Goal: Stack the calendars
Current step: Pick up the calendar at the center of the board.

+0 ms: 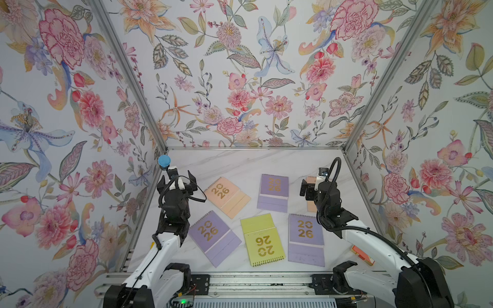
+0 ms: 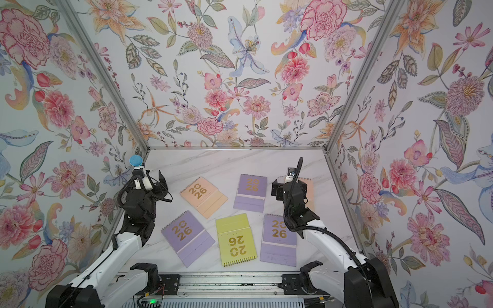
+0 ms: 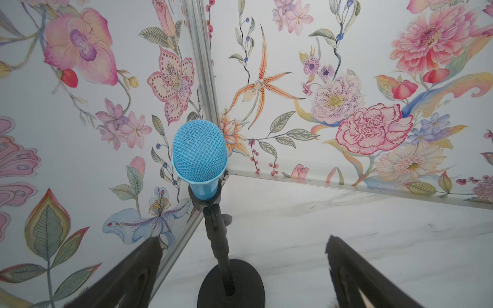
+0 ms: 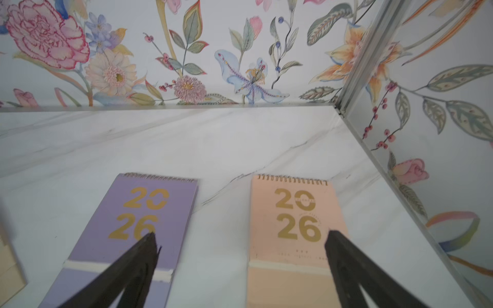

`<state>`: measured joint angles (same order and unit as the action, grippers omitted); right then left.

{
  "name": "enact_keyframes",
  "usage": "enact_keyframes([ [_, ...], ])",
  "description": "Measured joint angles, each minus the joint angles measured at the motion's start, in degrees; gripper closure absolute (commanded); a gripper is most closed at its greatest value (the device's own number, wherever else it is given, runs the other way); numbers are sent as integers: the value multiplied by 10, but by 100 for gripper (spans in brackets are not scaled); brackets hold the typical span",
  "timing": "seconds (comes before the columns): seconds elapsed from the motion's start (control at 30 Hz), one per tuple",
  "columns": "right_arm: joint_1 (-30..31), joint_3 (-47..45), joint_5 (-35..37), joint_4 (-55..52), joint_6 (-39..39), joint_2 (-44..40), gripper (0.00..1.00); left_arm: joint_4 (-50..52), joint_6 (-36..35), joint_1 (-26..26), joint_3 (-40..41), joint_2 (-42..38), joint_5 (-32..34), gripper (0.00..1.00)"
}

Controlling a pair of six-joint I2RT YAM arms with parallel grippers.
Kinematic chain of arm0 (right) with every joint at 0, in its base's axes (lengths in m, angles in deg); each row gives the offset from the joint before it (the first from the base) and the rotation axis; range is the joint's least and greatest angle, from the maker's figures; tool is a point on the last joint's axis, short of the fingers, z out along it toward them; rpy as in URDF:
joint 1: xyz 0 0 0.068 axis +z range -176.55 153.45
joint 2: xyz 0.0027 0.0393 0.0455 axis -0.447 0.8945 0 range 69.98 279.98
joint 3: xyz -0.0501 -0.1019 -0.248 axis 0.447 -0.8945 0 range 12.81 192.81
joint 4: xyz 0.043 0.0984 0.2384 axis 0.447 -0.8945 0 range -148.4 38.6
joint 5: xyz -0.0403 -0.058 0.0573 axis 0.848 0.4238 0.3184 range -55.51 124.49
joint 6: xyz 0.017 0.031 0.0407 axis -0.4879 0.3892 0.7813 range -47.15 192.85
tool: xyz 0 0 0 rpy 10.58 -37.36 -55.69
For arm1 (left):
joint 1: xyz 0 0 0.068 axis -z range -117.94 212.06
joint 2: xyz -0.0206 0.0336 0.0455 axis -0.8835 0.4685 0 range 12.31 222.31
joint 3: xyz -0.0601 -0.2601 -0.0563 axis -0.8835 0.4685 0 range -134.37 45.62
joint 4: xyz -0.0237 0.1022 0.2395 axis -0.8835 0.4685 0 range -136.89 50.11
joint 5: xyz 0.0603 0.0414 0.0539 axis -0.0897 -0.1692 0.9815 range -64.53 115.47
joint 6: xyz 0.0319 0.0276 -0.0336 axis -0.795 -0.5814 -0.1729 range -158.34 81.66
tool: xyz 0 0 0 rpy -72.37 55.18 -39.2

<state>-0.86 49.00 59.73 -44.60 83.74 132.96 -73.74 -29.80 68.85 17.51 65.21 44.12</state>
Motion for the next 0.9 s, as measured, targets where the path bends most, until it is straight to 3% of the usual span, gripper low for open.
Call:
enact_keyframes([
  [0.2, 77, 27, -29, -193, 148, -15, 1, 218, 91, 3, -34, -87, -37, 6],
  [0.4, 161, 4, -103, -266, 275, -28, 1, 346, 183, 9, -38, -98, -123, 15],
  [0.6, 243, -16, -136, -289, 345, -24, 1, 376, 265, 67, -16, -101, -185, 26],
  [0.9, 264, -65, -196, -243, 384, -10, 1, 348, 385, 168, 47, -86, -232, 49],
])
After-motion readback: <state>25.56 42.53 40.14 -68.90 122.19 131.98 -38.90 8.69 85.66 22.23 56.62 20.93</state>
